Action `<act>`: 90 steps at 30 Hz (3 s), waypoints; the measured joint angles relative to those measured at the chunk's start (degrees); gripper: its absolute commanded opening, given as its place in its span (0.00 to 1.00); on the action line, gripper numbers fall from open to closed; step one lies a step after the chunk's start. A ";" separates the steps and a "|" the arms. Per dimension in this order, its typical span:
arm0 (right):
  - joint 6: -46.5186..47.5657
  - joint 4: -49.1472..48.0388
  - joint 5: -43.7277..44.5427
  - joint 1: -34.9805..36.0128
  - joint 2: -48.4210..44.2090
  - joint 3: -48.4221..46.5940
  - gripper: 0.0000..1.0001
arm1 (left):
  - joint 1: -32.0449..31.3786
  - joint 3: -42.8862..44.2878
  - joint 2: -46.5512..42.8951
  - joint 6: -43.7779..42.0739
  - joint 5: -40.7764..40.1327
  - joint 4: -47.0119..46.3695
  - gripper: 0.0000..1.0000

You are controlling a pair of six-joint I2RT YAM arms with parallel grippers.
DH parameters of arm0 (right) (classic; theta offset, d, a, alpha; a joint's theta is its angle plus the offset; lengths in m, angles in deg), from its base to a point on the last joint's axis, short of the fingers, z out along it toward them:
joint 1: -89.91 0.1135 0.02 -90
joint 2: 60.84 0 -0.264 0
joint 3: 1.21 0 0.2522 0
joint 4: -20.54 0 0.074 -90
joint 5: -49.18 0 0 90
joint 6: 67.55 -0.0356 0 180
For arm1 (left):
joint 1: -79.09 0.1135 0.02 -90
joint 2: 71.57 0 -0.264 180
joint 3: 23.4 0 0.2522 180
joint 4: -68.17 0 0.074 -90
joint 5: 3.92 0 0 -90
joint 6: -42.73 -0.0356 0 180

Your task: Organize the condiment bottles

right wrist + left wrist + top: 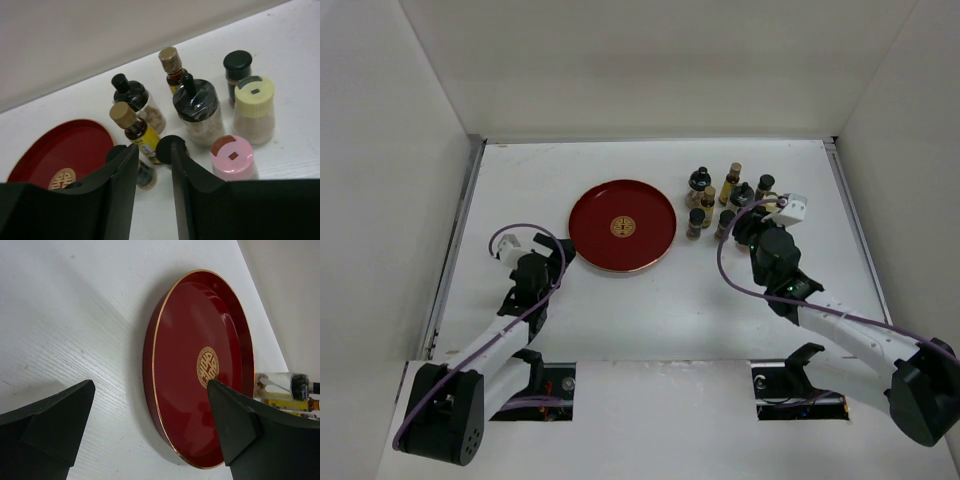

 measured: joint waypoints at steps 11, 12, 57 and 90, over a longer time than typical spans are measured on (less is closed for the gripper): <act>2.10 -0.07 -4.68 4.22 0.20 -0.17 0.32 | -1.11 -0.13 -2.01 -0.98 -0.17 -1.68 1.00; 2.58 0.09 -5.20 4.48 0.20 -0.31 0.29 | -1.11 -0.22 -2.71 -1.11 -0.33 -2.19 1.00; -1.25 22.47 -4.81 -13.42 22.12 -14.29 0.55 | 0.79 -0.66 1.70 -0.31 -0.04 -3.72 1.00; 2.64 17.70 -13.73 10.10 49.70 -58.18 0.43 | 1.36 -0.68 -0.13 -0.11 0.09 -4.00 1.00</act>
